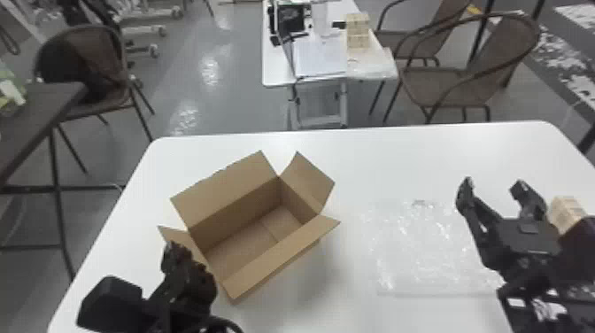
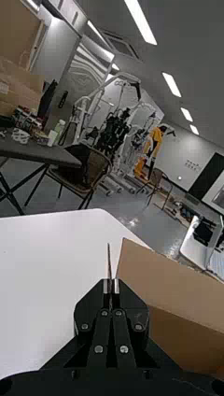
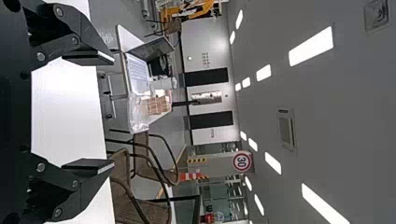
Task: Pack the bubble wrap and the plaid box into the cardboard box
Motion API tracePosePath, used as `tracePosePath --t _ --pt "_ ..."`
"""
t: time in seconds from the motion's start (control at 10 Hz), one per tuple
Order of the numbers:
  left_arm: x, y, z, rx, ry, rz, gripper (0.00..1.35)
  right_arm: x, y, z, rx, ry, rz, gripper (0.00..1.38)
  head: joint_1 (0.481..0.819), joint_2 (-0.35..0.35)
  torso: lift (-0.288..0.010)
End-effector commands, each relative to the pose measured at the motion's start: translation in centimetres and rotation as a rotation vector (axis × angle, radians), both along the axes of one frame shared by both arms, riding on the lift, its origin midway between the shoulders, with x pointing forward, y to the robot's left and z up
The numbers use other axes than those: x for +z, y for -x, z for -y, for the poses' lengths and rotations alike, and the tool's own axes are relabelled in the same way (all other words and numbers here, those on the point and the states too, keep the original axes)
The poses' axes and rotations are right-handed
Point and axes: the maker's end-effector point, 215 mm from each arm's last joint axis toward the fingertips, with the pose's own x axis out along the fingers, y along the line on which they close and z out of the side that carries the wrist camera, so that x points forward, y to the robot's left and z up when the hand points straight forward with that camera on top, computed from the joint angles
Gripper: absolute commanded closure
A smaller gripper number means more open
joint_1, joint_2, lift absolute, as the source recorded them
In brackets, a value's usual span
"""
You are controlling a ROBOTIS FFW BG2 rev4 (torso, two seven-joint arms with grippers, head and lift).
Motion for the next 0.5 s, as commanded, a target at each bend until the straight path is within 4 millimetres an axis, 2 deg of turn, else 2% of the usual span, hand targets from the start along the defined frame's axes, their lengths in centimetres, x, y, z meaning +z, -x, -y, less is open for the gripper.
tracePosePath --t 0.0,0.4 --pt "0.1 0.0 0.3 0.001 0.005 0.013 1.22 -0.1 -0.3 -0.1 0.003 -0.007 -0.014 0.48 0.695 0.130 -0.099" --pt "-0.3 -0.8 2.4 -0.050 0.025 -0.003 1.22 1.0 -1.6 0.6 -0.011 0.002 -0.035 0.48 0.695 0.104 -0.099"
